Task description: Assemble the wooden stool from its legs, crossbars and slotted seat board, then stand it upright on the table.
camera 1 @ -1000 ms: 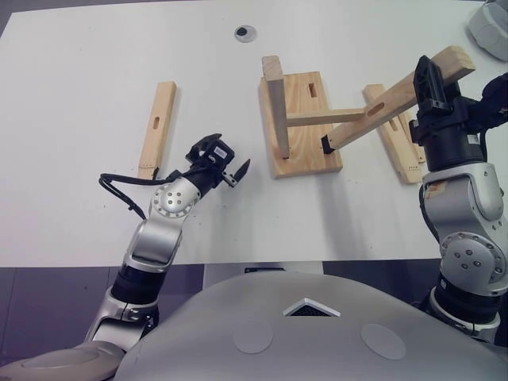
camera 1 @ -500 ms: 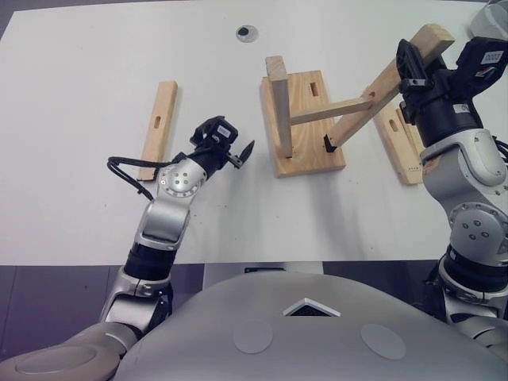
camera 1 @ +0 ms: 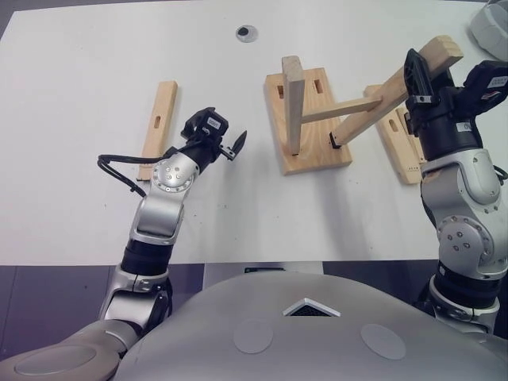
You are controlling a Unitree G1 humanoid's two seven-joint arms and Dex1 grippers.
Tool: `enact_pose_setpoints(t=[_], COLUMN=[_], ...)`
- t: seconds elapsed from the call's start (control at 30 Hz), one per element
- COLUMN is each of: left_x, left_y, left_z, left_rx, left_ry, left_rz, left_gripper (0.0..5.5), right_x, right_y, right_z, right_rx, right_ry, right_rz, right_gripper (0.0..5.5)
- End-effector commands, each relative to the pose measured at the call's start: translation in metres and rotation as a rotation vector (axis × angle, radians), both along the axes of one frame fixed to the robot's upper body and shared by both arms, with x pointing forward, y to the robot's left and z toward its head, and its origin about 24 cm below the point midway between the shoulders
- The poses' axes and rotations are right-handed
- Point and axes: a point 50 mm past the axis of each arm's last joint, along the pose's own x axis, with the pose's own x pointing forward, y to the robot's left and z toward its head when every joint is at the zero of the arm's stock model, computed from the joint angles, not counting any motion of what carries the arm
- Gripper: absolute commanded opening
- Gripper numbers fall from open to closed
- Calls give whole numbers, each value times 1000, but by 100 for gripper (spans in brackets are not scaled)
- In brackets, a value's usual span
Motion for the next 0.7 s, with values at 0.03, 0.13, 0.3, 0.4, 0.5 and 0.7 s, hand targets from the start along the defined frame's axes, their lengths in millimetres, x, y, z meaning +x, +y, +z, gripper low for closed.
enact_pose_setpoints(t=[0.03, 0.13, 0.3, 0.4, 0.5, 0.7], left_x=[4, 21, 45, 44, 41, 19], left_y=[1, 13, 15, -43, -84, -109], left_z=[23, 67, 178, 211, 209, 197], left_rx=[23, -9, -293, -313, 39, 106], left_ry=[-82, -250, -581, -603, -629, -572], left_rz=[-10, 85, 249, 51, -200, -340], left_gripper=[452, 452, 452, 452, 452, 452], right_x=[-2, -3, -8, -13, -15, -17], right_y=[-2, -4, -15, -13, -12, -9], right_z=[-33, -39, -52, -58, -61, -66], right_rx=[-193, -232, -245, -238, -225, -202], right_ry=[229, 258, 332, 357, 363, 365], right_rz=[33, 14, -50, -67, -98, -161], right_gripper=[115, 115, 117, 118, 118, 118])
